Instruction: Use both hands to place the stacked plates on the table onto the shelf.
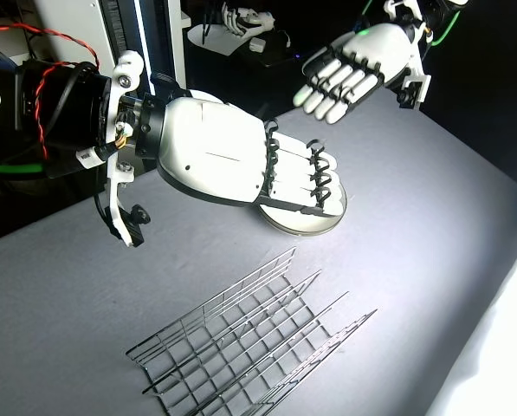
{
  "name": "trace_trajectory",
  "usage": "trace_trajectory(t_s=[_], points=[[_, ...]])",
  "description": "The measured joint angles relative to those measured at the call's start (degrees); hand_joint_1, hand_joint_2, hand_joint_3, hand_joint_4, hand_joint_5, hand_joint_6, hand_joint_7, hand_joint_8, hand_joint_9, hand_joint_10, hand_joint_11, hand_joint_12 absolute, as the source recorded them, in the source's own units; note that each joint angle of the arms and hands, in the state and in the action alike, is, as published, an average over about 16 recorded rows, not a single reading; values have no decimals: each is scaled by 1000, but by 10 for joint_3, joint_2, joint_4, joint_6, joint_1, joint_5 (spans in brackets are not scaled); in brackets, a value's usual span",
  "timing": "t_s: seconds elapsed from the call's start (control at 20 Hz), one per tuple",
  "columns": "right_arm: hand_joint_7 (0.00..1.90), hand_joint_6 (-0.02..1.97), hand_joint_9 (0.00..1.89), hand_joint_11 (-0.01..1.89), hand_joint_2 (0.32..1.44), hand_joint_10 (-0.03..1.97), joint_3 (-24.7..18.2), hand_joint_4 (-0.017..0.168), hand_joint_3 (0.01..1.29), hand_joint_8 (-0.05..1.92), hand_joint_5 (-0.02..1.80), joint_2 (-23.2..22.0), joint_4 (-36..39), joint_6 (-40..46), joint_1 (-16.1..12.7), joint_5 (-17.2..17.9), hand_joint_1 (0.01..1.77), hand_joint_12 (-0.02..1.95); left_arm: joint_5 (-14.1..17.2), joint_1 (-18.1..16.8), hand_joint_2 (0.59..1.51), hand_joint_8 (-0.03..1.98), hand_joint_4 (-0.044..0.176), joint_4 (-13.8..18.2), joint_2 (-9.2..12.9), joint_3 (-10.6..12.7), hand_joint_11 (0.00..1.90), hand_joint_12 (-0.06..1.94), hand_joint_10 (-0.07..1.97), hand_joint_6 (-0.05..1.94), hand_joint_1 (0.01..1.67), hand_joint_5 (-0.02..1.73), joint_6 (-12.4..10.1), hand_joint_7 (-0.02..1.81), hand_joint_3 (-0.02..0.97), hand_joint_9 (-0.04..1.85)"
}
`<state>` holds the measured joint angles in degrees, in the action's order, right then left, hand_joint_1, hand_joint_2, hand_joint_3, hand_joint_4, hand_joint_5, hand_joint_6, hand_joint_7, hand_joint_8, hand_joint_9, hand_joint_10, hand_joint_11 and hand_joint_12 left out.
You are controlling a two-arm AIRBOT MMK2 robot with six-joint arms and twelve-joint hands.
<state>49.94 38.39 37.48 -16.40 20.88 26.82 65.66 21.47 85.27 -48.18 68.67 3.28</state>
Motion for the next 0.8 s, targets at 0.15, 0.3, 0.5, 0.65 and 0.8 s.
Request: trace_trajectory(t_s=[0.15, 0.3, 0.5, 0.65, 0.8], points=[[18, 20, 13, 14, 1194, -1, 2, -3, 44, 7, 20, 3, 3, -1, 4, 7, 21, 1, -1, -1, 1110, 7, -4, 40, -9, 10, 14, -1, 8, 5, 20, 22, -9, 17, 33, 15], [18, 20, 13, 14, 1191, 0, 5, -2, 41, 7, 21, 4, 7, -2, 7, 15, 21, 1, -5, 3, 1108, 8, -4, 72, -21, 21, 14, -1, 8, 5, 20, 22, -24, 16, 28, 15], [18, 20, 13, 14, 1187, 0, 7, 0, 36, 6, 20, 5, 11, -2, 11, 22, 21, 1, -15, 9, 1104, 8, -4, 104, -41, 42, 14, -2, 7, 4, 19, 23, -44, 15, 23, 15], [19, 20, 13, 14, 1185, 0, 8, 0, 35, 7, 21, 5, 14, -3, 14, 27, 21, 1, -24, 12, 1098, 7, -4, 125, -59, 60, 14, -2, 8, 5, 19, 23, -59, 15, 20, 17], [19, 20, 13, 14, 1183, 0, 8, 0, 35, 6, 21, 5, 17, -3, 16, 29, 21, 1, -32, 14, 1093, 7, -4, 142, -75, 79, 14, -2, 8, 5, 18, 23, -77, 14, 19, 18]])
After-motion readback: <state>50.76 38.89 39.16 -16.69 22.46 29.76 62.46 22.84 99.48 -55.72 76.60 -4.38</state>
